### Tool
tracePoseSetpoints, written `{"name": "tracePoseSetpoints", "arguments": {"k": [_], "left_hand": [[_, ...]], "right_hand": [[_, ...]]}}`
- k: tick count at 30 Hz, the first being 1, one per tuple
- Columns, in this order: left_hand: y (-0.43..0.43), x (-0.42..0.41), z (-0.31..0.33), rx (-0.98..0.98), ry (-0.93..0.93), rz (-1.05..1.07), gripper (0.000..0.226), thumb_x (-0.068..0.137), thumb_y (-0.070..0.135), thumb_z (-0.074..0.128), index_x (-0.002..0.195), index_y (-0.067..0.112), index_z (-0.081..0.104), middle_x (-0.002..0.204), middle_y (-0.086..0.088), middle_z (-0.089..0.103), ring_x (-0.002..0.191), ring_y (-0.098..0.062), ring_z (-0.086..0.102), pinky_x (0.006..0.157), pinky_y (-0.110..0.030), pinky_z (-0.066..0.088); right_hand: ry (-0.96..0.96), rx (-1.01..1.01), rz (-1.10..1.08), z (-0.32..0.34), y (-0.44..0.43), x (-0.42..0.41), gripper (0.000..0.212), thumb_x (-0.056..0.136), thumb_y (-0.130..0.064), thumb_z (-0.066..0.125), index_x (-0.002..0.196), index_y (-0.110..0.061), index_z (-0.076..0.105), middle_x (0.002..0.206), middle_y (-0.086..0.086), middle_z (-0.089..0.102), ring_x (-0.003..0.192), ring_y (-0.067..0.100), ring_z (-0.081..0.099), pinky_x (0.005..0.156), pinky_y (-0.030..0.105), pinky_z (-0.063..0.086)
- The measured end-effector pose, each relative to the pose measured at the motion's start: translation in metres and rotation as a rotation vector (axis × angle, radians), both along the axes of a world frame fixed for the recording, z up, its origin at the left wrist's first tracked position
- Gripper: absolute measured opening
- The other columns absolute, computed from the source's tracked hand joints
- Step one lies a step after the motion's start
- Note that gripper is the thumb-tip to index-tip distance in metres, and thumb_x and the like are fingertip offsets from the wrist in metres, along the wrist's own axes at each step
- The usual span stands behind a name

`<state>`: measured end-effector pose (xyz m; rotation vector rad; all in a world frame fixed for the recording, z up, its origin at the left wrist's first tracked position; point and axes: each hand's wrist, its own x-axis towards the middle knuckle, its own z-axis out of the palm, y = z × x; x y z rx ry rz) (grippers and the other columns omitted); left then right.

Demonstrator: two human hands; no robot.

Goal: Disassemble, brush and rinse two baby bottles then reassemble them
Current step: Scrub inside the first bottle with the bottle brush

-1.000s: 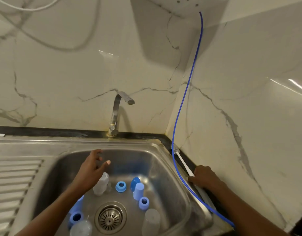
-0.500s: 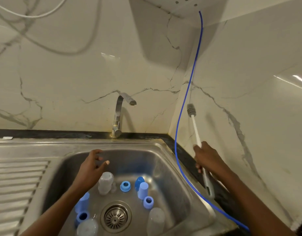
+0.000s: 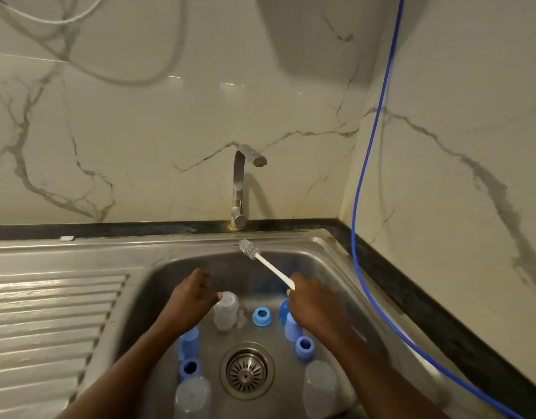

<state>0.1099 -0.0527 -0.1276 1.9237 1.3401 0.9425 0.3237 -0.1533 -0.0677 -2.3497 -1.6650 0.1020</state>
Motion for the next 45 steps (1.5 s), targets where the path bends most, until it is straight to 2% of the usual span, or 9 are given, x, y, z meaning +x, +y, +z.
{"name": "tracePoseSetpoints", "arguments": {"k": [2, 6, 12, 18, 26, 34, 38, 41, 45], "left_hand": [[0.001, 0.000, 0.001, -0.002, 0.034, -0.017, 0.056, 0.087, 0.022, 0.073, 0.136, 0.013, 0.048, 0.119, -0.006, 0.060, 0.091, -0.008, 0.061, 0.071, -0.016, 0.046], [0.000, -0.001, -0.006, -0.005, 0.121, -0.017, 0.057, 0.087, 0.027, 0.074, 0.136, 0.016, 0.048, 0.124, -0.005, 0.058, 0.093, -0.008, 0.063, 0.079, -0.024, 0.053], [-0.006, 0.002, 0.002, -0.032, 0.214, 0.014, 0.056, 0.087, 0.029, 0.073, 0.135, 0.019, 0.048, 0.126, -0.002, 0.057, 0.099, -0.008, 0.060, 0.081, -0.020, 0.048], [0.025, 0.019, 0.017, -0.042, 0.540, -0.038, 0.072, 0.088, 0.033, 0.071, 0.149, 0.027, 0.034, 0.146, -0.011, 0.039, 0.132, -0.027, 0.045, 0.105, -0.031, 0.038], [0.038, 0.047, -0.013, -0.101, 0.731, -0.115, 0.081, 0.085, 0.039, 0.072, 0.152, 0.038, 0.025, 0.149, -0.007, 0.033, 0.134, -0.029, 0.042, 0.109, -0.039, 0.041], [0.043, 0.057, -0.028, -0.113, 0.683, -0.110, 0.075, 0.088, 0.034, 0.069, 0.152, 0.028, 0.030, 0.151, -0.006, 0.036, 0.137, -0.026, 0.039, 0.110, -0.036, 0.037], [0.043, 0.050, -0.022, -0.079, 0.623, -0.071, 0.065, 0.087, 0.032, 0.068, 0.146, 0.023, 0.042, 0.146, -0.006, 0.043, 0.133, -0.025, 0.044, 0.107, -0.034, 0.040], [0.041, 0.033, -0.006, 0.013, 0.439, 0.043, 0.045, 0.091, 0.027, 0.062, 0.135, 0.020, 0.054, 0.139, -0.007, 0.049, 0.127, -0.026, 0.048, 0.106, -0.036, 0.041], [0.038, 0.006, 0.016, -0.082, -0.122, 0.223, 0.020, 0.101, 0.020, 0.050, 0.117, 0.017, 0.060, 0.116, -0.014, 0.061, 0.101, -0.028, 0.061, 0.083, -0.043, 0.054]], "right_hand": [[0.022, 0.025, -0.013, -0.009, 0.003, 0.008, 0.015, 0.098, -0.026, 0.042, 0.107, -0.022, 0.053, 0.107, 0.004, 0.063, 0.097, 0.027, 0.062, 0.076, 0.034, 0.042], [0.133, 0.081, -0.019, -0.016, 0.015, 0.025, 0.007, 0.093, -0.030, 0.048, 0.095, -0.025, 0.052, 0.095, 0.002, 0.062, 0.090, 0.026, 0.062, 0.075, 0.033, 0.046], [0.310, 0.094, 0.026, -0.030, 0.028, 0.027, 0.048, 0.089, -0.065, 0.046, 0.068, -0.023, 0.042, 0.076, -0.004, 0.054, 0.074, 0.019, 0.055, 0.070, 0.032, 0.044], [0.418, 0.220, 0.099, -0.029, 0.032, 0.021, 0.051, 0.090, -0.060, 0.052, 0.061, -0.020, 0.038, 0.058, -0.004, 0.047, 0.058, 0.015, 0.047, 0.059, 0.030, 0.039], [0.437, 0.225, 0.154, -0.030, 0.035, 0.020, 0.052, 0.089, -0.057, 0.056, 0.059, -0.019, 0.037, 0.055, -0.003, 0.043, 0.053, 0.012, 0.042, 0.055, 0.029, 0.036], [0.401, 0.189, 0.197, -0.027, 0.030, 0.017, 0.048, 0.091, -0.056, 0.054, 0.061, -0.022, 0.039, 0.058, -0.004, 0.045, 0.053, 0.008, 0.043, 0.051, 0.022, 0.033], [0.414, 0.177, 0.181, -0.029, 0.030, 0.020, 0.045, 0.089, -0.056, 0.057, 0.062, -0.022, 0.042, 0.059, -0.004, 0.050, 0.055, 0.010, 0.050, 0.055, 0.026, 0.040], [0.439, 0.163, 0.199, -0.029, 0.030, 0.024, 0.037, 0.087, -0.054, 0.060, 0.068, -0.025, 0.046, 0.061, -0.004, 0.056, 0.058, 0.010, 0.056, 0.059, 0.028, 0.045], [0.468, 0.149, 0.254, -0.029, 0.030, 0.028, 0.029, 0.090, -0.050, 0.058, 0.072, -0.028, 0.051, 0.060, -0.007, 0.058, 0.057, 0.006, 0.057, 0.062, 0.028, 0.047]]}}
